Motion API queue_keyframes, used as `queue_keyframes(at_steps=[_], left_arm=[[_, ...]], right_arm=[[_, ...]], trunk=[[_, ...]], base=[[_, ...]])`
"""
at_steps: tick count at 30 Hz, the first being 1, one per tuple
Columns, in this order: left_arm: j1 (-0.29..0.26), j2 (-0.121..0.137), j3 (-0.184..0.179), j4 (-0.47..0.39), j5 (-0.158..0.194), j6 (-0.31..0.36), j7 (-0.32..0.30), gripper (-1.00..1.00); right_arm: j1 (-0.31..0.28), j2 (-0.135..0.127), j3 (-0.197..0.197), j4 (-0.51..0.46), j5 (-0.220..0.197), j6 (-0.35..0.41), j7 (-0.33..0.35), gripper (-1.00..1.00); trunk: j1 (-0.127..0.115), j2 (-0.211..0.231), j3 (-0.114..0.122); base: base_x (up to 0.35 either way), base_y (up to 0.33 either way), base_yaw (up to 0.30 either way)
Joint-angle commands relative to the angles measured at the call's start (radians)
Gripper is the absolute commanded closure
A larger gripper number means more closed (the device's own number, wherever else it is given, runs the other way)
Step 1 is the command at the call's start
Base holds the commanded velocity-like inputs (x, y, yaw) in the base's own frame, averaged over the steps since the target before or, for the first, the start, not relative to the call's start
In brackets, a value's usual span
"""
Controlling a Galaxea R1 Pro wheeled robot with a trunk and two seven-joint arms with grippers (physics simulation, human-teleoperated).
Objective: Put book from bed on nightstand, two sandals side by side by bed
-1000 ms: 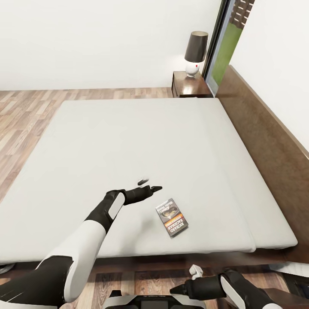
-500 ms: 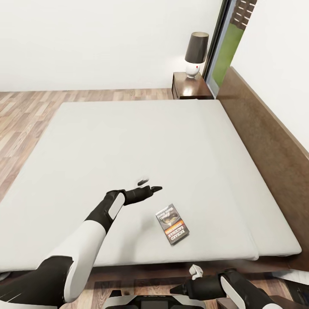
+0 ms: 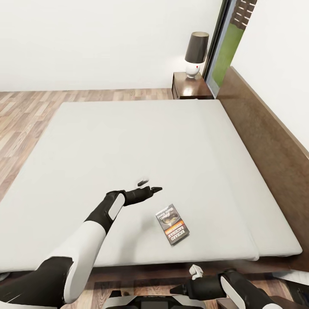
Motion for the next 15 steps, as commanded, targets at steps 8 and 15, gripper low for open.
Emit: queue_keyframes(at_steps=[8,15], left_arm=[[0.0,-0.001,0.002,0.025,0.004,0.006,-0.002,-1.0],[0.0,-0.001,0.002,0.027,0.003,0.006,-0.002,-1.0]], right_arm=[[-0.001,-0.001,0.005,-0.001,-0.009,0.006,-0.002,-1.0],[0.0,-0.001,0.005,-0.001,-0.009,0.006,-0.002,-1.0]], trunk=[[0.031,-0.058,-0.026],[0.058,-0.107,-0.048]], base=[[0.0,0.0,0.0],[0.0,0.0,0.0]])
